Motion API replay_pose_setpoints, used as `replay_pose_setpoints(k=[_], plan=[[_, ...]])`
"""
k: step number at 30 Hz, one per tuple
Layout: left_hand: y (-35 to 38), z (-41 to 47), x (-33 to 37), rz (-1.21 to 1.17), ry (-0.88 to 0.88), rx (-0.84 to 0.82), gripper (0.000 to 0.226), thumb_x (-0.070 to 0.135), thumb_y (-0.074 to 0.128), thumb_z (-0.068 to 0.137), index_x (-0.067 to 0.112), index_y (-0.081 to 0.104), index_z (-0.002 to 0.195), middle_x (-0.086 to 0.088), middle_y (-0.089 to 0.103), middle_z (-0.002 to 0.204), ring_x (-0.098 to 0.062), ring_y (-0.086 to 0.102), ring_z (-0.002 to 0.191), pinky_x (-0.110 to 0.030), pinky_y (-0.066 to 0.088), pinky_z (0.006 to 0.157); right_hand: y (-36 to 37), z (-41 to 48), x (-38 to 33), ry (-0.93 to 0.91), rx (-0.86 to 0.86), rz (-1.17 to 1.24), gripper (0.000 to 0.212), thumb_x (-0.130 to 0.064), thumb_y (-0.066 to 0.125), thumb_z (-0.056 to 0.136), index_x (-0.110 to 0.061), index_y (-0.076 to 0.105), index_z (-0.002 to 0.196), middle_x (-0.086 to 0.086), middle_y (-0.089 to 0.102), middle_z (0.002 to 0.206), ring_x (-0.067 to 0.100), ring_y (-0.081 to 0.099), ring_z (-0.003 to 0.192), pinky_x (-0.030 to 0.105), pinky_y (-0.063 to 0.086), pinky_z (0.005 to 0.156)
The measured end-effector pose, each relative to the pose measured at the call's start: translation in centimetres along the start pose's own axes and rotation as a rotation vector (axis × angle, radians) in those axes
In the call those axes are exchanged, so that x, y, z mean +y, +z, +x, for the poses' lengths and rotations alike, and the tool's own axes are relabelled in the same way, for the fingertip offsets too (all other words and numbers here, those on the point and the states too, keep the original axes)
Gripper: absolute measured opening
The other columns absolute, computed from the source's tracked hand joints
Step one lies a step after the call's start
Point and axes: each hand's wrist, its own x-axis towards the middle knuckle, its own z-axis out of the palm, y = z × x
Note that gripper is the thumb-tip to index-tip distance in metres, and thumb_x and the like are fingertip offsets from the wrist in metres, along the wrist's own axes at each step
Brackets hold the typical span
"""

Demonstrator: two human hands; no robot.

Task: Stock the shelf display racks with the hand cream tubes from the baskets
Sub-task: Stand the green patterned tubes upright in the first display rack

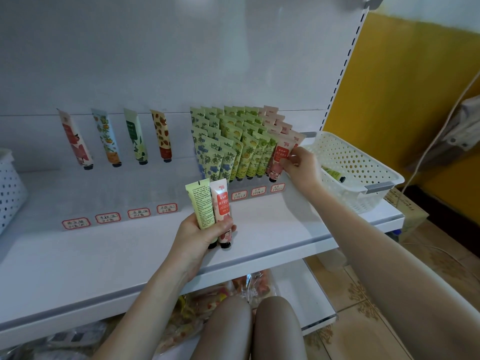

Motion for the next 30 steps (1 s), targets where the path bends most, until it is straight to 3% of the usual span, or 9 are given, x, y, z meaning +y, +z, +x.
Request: replay_pose_setpoints(k=[5,8,10,19,23,27,30], plan=[[-0.09,-0.03,-0.02,0.004,0.000,0.000,0.018,0.003,0.068,0.079,0.014,0.062,0.091,-0.001,0.072,0.077,-0.014,0.071,0.069,-0.022,0.055,0.058,-0.01,0.03,0.05,-0.007,-0.007,-0.002,0.018,-0.004,0.057,0.087,-0.002,0.062,0.105,0.013,0.068,0.104,0.028,0.063,0.096,0.039,0.051,0.083],[-0.01,-0.07,0.00,0.000,0.000,-0.001,0.017,0.002,0.068,0.079,0.014,0.062,0.090,0.000,0.071,0.075,-0.012,0.070,0.067,-0.020,0.054,0.055,-0.03,-0.04,-0.14,-0.014,-0.024,-0.010,0.021,-0.004,0.057,0.088,-0.001,0.061,0.108,0.012,0.067,0.107,0.024,0.062,0.097,0.032,0.047,0.079],[0.03,-0.11,-0.01,0.004,0.002,-0.005,0.017,0.003,0.068,0.079,0.014,0.062,0.090,-0.001,0.072,0.077,-0.013,0.071,0.069,-0.021,0.054,0.058,0.02,-0.08,-0.11,-0.018,-0.026,-0.004,0.022,-0.004,0.057,0.088,-0.001,0.061,0.109,0.012,0.067,0.107,0.024,0.062,0.096,0.028,0.045,0.077],[-0.16,-0.17,-0.04,-0.001,0.000,-0.003,0.018,0.004,0.069,0.079,0.014,0.063,0.091,-0.001,0.072,0.078,-0.015,0.071,0.071,-0.021,0.054,0.059,-0.06,-0.06,-0.12,-0.042,-0.025,-0.037,0.017,-0.004,0.056,0.087,0.000,0.061,0.103,0.013,0.067,0.102,0.028,0.062,0.092,0.039,0.051,0.081],[-0.18,-0.12,-0.12,-0.003,-0.002,-0.003,0.018,0.005,0.069,0.078,0.015,0.063,0.092,-0.001,0.073,0.081,-0.017,0.071,0.074,-0.029,0.053,0.070,-0.14,-0.44,-0.32,-0.054,-0.018,-0.041,0.018,-0.003,0.056,0.087,0.001,0.060,0.104,0.009,0.066,0.099,0.021,0.059,0.087,0.032,0.047,0.076],[-0.08,-0.06,-0.22,-0.005,-0.002,-0.011,0.018,0.004,0.069,0.078,0.014,0.063,0.092,-0.003,0.072,0.081,-0.019,0.071,0.075,-0.031,0.054,0.070,-0.04,-0.73,-0.24,-0.035,0.005,-0.025,0.017,-0.001,0.057,0.087,0.001,0.060,0.103,0.003,0.060,0.092,0.014,0.054,0.081,0.021,0.040,0.068],[-0.08,-0.06,-0.23,0.001,-0.005,-0.010,0.018,0.005,0.069,0.078,0.014,0.063,0.092,0.000,0.073,0.078,-0.017,0.071,0.074,-0.028,0.054,0.066,0.14,-0.87,0.06,-0.028,-0.014,-0.017,0.017,0.000,0.057,0.086,0.001,0.059,0.103,0.003,0.059,0.092,0.015,0.054,0.083,0.021,0.039,0.068]])
